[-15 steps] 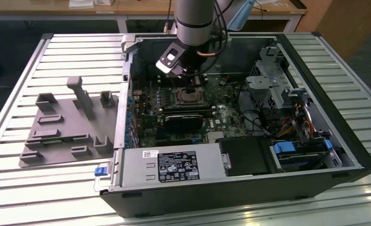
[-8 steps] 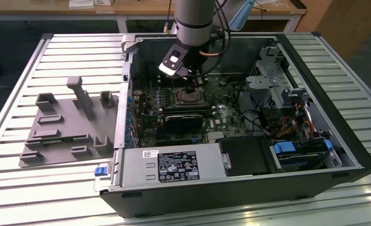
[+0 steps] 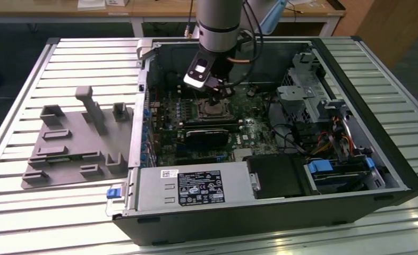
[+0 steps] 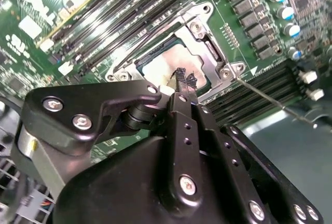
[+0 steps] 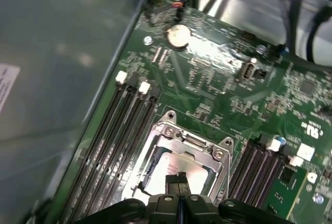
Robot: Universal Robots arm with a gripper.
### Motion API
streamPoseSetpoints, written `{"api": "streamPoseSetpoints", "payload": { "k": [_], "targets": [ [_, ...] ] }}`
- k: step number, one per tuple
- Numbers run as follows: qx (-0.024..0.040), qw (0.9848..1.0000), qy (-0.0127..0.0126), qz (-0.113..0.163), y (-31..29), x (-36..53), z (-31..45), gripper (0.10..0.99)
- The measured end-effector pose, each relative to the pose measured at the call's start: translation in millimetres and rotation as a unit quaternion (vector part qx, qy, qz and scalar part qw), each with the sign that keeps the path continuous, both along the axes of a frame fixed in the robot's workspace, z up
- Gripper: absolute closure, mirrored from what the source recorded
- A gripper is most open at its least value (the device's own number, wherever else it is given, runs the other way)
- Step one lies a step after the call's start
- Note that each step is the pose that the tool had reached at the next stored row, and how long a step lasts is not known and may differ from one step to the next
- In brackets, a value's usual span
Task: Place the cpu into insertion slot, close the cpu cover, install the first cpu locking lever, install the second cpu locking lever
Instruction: 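Close the cpu cover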
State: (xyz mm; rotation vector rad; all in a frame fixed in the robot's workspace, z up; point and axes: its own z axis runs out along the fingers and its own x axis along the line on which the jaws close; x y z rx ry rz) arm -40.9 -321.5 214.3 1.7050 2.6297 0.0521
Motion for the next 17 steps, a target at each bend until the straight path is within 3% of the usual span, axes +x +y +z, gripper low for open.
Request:
{"api": "streamPoseSetpoints", "payload": {
  "k": [4, 8, 13, 17],
  "targets": [
    [0.0, 0.9993, 0.0, 0.036, 0.0, 0.0, -0.2, 0.98],
    [0.0, 0.9974, 0.0, 0.073, 0.0, 0.0, -0.4, 0.98],
    [0.0, 0.9931, 0.0, 0.117, 0.0, 0.0, -0.6, 0.98],
    [0.0, 0.9881, 0.0, 0.154, 0.0, 0.0, -0.9, 0.98]
  ]
}}
